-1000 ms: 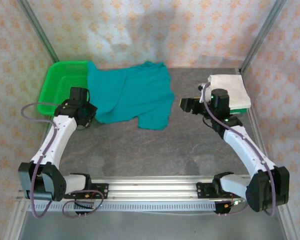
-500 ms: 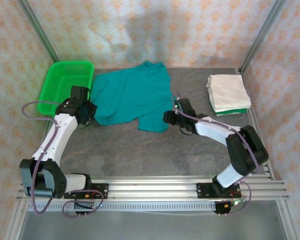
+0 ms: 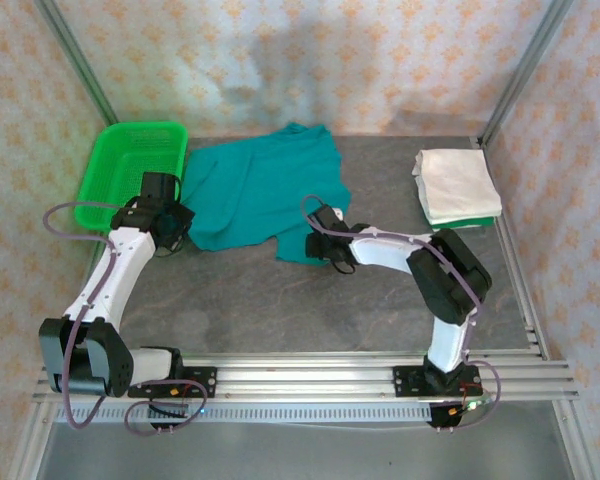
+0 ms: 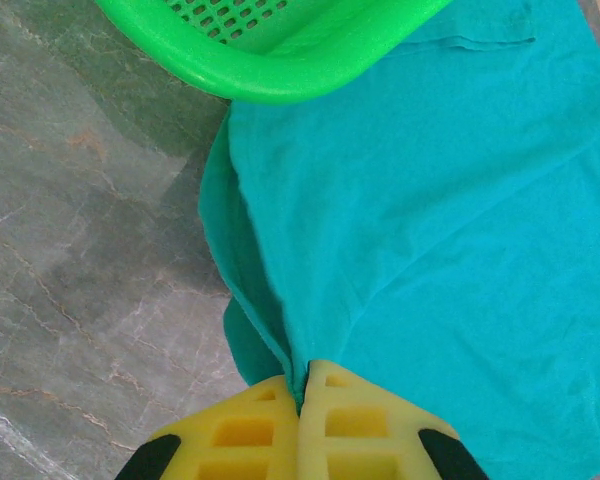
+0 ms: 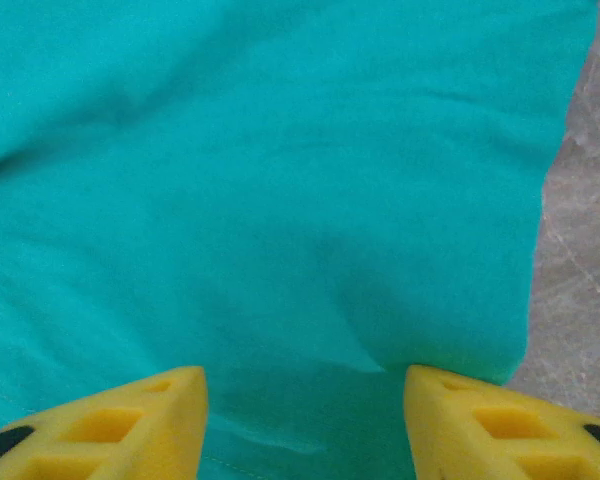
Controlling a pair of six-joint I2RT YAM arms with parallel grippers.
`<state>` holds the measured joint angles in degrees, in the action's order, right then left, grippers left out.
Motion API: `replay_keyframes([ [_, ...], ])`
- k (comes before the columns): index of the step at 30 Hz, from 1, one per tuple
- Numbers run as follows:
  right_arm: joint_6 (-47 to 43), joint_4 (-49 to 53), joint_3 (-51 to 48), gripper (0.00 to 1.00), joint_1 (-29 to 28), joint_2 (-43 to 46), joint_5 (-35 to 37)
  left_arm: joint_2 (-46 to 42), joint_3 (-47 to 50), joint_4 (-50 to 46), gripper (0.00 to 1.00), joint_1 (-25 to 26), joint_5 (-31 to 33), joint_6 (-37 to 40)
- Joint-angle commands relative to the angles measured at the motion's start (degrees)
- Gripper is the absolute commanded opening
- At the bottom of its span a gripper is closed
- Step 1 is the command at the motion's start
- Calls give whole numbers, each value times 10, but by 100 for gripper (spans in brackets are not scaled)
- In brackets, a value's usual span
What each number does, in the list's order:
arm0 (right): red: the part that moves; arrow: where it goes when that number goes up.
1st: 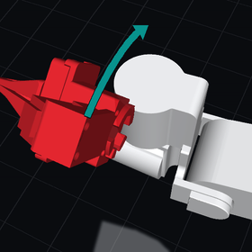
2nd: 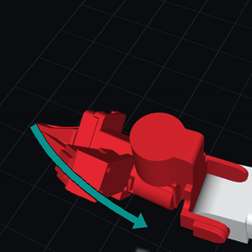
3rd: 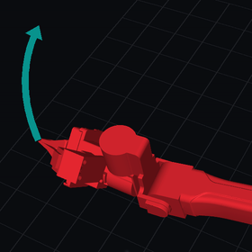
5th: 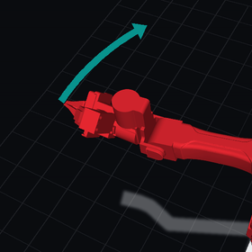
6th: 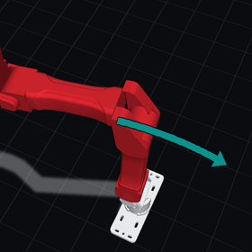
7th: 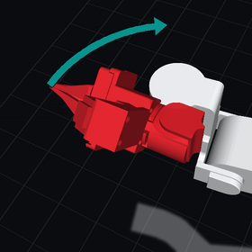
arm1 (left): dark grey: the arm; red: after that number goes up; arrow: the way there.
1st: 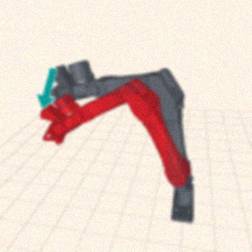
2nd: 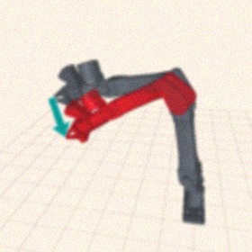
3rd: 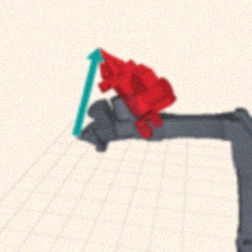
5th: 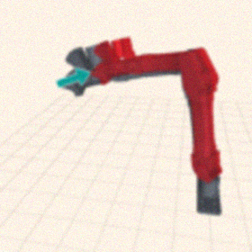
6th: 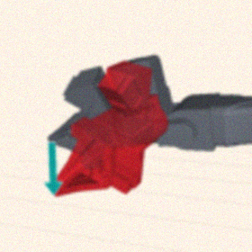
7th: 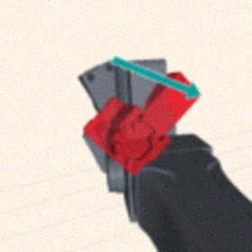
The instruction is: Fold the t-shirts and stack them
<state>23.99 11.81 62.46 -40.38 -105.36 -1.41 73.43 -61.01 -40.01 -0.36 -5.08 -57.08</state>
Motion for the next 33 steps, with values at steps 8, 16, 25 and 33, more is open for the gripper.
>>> replay_keyframes([
  [8, -12, 112, 36, 63, -27, -31, 67, -7, 7, -2, 0, 0, 19, 1],
  [16, -14, 130, 42, 38, -29, -67, 54, -4, 13, 2, 0, -3, 10, -2],
  [25, -30, 115, 25, 0, -29, 61, 117, -23, 3, 0, 0, -4, 8, 9],
  [33, -133, 77, 0, 0, -20, 353, 229, -65, -83, -39, 0, -5, 9, 25],
])
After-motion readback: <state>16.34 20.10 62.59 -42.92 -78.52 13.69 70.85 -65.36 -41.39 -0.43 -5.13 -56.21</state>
